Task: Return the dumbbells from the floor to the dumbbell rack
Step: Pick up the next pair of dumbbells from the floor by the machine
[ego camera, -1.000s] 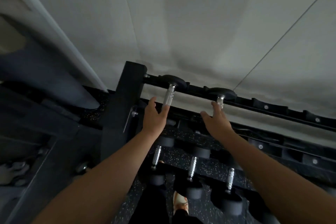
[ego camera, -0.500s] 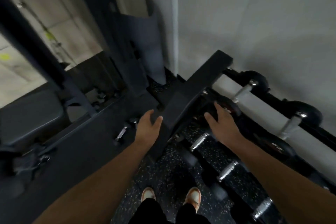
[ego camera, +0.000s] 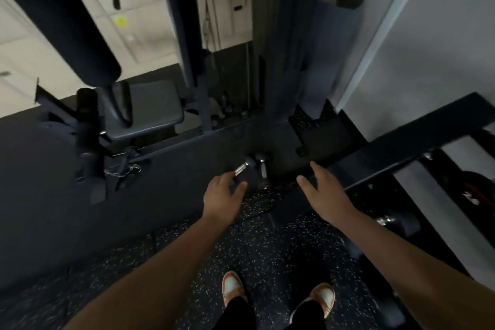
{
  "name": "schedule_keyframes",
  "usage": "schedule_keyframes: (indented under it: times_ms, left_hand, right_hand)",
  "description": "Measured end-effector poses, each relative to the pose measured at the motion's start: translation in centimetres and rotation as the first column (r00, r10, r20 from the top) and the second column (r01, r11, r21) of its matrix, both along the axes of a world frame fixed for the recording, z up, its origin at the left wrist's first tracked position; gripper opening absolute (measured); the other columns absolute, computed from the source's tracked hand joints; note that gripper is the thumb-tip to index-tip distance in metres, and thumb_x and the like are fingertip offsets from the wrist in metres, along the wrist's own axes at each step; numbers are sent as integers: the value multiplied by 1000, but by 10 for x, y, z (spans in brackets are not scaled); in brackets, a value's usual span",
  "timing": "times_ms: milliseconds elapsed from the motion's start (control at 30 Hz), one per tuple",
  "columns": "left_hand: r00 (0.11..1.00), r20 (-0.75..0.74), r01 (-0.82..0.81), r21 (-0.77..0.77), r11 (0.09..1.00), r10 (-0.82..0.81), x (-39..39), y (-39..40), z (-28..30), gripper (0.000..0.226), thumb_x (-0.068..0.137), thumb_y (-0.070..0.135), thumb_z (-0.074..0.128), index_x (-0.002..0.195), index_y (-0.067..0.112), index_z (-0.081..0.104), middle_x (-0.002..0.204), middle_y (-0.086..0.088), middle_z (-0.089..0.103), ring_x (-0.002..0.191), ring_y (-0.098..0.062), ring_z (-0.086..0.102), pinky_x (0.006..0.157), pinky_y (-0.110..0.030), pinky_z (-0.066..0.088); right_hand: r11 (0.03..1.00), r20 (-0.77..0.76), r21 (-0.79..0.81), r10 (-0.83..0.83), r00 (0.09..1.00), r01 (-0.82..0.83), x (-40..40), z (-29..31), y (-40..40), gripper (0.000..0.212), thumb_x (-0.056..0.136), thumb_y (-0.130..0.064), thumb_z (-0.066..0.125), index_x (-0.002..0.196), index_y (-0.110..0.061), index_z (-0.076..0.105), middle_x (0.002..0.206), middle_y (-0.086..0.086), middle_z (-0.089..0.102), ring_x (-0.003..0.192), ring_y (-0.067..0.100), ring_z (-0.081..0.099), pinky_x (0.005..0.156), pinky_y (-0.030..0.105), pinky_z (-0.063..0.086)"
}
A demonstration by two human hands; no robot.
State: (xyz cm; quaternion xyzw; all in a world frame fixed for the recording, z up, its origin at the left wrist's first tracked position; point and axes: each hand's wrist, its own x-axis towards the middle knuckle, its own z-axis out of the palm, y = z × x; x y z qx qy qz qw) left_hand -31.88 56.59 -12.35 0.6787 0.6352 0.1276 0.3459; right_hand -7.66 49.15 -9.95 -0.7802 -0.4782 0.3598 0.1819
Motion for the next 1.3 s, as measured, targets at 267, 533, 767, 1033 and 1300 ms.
schedule_keyframes:
  times_ms: [267, 533, 767, 1033, 1300]
  left_hand:
    - [995, -57, 83, -50, 995, -86, -72, 60, -25, 48, 93, 44, 55, 134, 19, 53, 138, -4, 54, 130, -22, 42, 104, -36, 32]
    - [987, -73, 133, -161, 978, -146, -33, 141, -71, 52, 93, 44, 56, 136, 16, 51, 140, -7, 53, 131, -25, 43, 104, -36, 33]
    - [986, -88, 117, -225, 967, -140, 19, 243, -149, 59, 92, 47, 55, 141, 17, 45, 144, -8, 49, 130, -26, 45, 106, -50, 38]
    - [978, -114, 142, -255, 956, -176, 61, 323, -278, 57, 91, 44, 57, 138, 15, 48, 139, -11, 54, 129, -27, 46, 107, -49, 37]
    - [924, -194, 248, -352, 903, -330, 56, 357, -455, 57, 91, 45, 58, 138, 13, 49, 135, -13, 57, 125, -30, 49, 104, -49, 40]
  right_hand:
    - [998, -10, -67, -15, 1000, 14, -79, -30, 48, 71, 97, -53, 43, 153, -14, 23, 159, 11, 28, 145, 28, 24, 116, 42, 24]
    - [993, -59, -112, -40, 997, 33, -64, -83, 118, 72, 98, -53, 41, 155, -17, 18, 159, 11, 26, 145, 25, 19, 114, 37, 18]
    - [982, -127, -184, -65, 990, 41, -33, -172, 213, 72, 98, -48, 46, 154, -11, 21, 158, 15, 28, 144, 27, 22, 114, 34, 20]
    - [968, -111, -251, -22, 994, -6, -2, -295, 287, 72, 98, -50, 44, 153, -9, 21, 156, 17, 31, 143, 29, 25, 114, 36, 23]
    - [942, -50, -334, -47, 998, 28, 25, -464, 327, 73, 97, -48, 48, 151, -4, 26, 154, 20, 35, 141, 32, 31, 113, 39, 27]
